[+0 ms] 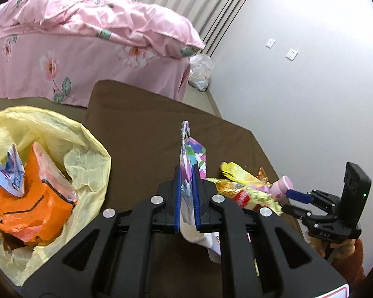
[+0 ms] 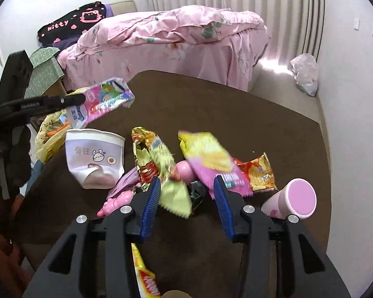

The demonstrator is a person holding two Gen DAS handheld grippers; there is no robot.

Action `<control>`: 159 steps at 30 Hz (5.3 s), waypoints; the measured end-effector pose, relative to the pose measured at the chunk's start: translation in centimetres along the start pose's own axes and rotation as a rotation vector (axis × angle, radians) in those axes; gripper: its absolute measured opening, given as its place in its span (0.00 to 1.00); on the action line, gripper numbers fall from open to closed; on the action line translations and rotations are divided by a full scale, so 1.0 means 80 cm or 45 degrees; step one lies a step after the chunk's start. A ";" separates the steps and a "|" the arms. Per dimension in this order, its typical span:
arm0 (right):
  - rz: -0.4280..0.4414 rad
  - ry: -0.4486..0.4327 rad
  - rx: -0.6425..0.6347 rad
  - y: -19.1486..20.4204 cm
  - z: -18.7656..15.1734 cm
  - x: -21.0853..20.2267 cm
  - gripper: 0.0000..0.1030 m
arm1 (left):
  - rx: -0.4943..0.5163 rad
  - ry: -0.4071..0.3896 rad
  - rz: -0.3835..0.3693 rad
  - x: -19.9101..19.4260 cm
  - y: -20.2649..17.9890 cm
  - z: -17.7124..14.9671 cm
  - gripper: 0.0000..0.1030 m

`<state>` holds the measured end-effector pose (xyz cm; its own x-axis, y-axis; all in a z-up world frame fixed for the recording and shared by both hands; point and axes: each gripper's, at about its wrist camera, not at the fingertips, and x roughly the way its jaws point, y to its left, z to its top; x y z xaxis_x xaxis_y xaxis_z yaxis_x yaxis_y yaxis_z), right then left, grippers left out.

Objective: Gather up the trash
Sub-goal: 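Carry both wrappers over the yellow bag and open both tools to drop them, then grasp the white paper cup with the left tool while the right tool grasps the yellow snack bar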

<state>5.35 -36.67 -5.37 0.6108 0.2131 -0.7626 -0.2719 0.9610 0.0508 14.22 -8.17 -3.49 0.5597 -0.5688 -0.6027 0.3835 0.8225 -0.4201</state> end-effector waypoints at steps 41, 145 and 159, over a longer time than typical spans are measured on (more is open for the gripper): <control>-0.006 0.142 0.176 -0.080 0.043 0.139 0.39 | -0.076 0.046 -0.010 0.002 0.029 -0.017 0.07; 0.147 -0.009 0.348 0.022 -0.148 -0.017 0.54 | 0.066 0.186 0.032 -0.008 -0.034 -0.112 0.68; 0.020 0.048 0.114 0.077 -0.163 -0.027 0.57 | -0.025 0.289 0.022 0.027 -0.020 -0.121 0.68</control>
<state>-7.31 -33.54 -11.78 0.5782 0.2230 -0.7849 -0.2125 0.9699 0.1190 7.71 -10.76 -10.67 0.3856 -0.5429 -0.7460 0.3597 0.8330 -0.4203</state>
